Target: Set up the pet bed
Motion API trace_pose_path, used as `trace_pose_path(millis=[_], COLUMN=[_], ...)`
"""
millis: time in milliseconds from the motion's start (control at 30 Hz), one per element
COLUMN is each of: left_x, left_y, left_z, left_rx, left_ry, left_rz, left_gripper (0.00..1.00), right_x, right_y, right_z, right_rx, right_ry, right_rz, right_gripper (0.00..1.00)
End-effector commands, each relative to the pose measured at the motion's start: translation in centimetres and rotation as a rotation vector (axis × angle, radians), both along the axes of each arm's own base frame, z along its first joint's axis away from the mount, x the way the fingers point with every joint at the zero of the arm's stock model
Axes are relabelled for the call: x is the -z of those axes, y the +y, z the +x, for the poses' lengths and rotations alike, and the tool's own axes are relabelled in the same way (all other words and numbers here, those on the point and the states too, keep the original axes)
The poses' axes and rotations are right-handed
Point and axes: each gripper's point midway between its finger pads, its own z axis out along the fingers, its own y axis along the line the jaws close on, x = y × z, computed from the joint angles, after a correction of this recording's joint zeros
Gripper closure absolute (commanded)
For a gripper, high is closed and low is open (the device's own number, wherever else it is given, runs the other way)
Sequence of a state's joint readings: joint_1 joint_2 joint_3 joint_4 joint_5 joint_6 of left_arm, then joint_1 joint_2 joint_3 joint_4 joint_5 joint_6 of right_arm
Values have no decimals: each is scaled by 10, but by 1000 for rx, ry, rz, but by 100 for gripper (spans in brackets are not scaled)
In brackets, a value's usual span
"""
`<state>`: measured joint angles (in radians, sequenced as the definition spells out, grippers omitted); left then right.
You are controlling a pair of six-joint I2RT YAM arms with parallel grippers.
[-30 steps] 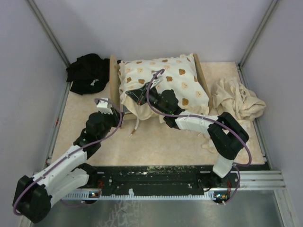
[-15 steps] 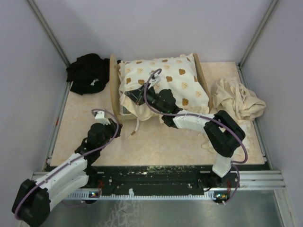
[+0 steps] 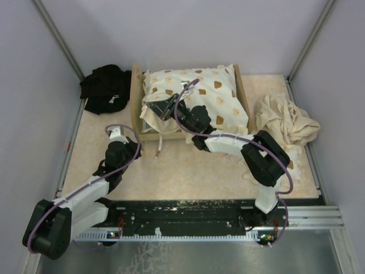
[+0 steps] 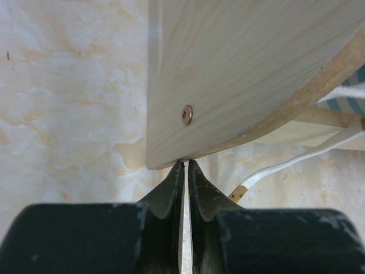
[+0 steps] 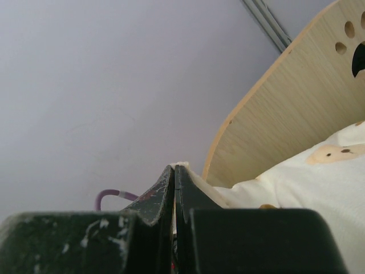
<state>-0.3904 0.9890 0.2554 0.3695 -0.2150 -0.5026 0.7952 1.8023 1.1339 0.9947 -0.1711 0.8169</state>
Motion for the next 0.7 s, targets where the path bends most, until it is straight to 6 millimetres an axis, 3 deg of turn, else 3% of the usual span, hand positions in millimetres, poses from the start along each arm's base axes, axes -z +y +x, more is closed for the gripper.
trace_pose_path(millis=[0,133,267,533,667], left_x=[-32,-26,-21,-13,-22], left_y=[-7,-11,-12,-24,-21], left_z=[14,7,4,2,6], left_rx=[27,58,78,120,102], left_ry=[-102,-96,-103,-73,-122], left_rz=[-61,-72,-70,-114,-117], left_gripper=[89,84,85,76,71], right_x=[-44,-35,-34,-65,-66], right_y=[-2,6,15,24,26], right_z=[2,4,4,-5,-1], right_rx=[-22,-42,-51,-54,-44], right_ry=[-40,-8,-6,-55,-41], right_rz=[192,226,239,296,308], right_gripper=[100,100,100,100,100])
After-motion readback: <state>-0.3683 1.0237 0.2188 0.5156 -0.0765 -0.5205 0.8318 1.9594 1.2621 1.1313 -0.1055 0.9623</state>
